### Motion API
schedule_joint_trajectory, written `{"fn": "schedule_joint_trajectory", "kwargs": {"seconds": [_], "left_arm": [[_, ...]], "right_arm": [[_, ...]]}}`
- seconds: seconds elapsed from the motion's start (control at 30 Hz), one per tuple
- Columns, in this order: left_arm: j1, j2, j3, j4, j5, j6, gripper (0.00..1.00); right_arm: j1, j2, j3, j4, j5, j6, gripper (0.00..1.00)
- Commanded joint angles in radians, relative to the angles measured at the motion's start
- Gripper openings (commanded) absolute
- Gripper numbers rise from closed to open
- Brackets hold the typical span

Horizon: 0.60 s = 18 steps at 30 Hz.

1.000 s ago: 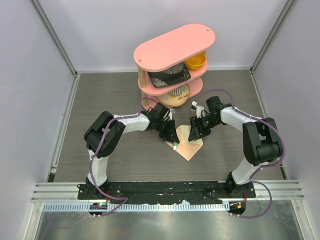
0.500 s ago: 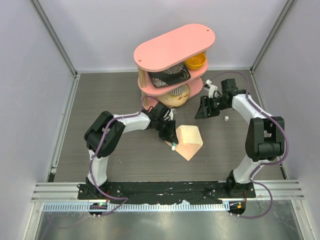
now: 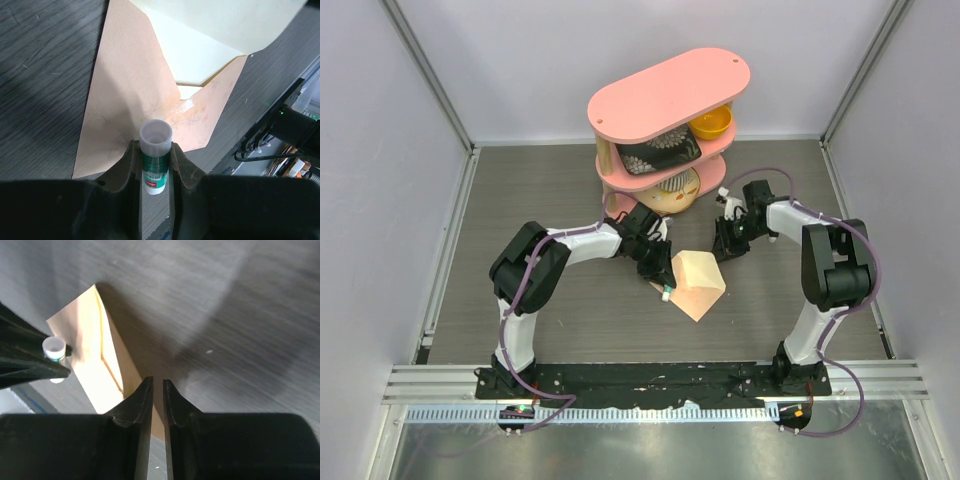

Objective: Place the letter into the envelope and seal it

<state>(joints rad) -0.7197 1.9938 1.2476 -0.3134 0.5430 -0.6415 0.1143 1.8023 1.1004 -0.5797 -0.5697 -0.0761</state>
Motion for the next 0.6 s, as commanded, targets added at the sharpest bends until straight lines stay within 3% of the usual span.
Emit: {"fn": "schedule_joint_trajectory", "kwargs": {"seconds": [0.0,0.4,0.57], "left_arm": [[0.005,0.013,0.023,-0.021,-0.02,0.028,0.0],[0.019,0.014,0.019,-0.013,-0.011,0.019,0.0],[0.054,-0.064,-0.068,0.15,0.06,-0.049,0.0]], "right_arm": [[0.034,-0.03,-0.023,-0.025,-0.101,-0.001,0.19],[0.147,-0.02,-0.096,0.0,-0.052,0.019,0.2],[0.148,0.038,-0.074,-0.011,-0.003,0.036,0.2]]}}
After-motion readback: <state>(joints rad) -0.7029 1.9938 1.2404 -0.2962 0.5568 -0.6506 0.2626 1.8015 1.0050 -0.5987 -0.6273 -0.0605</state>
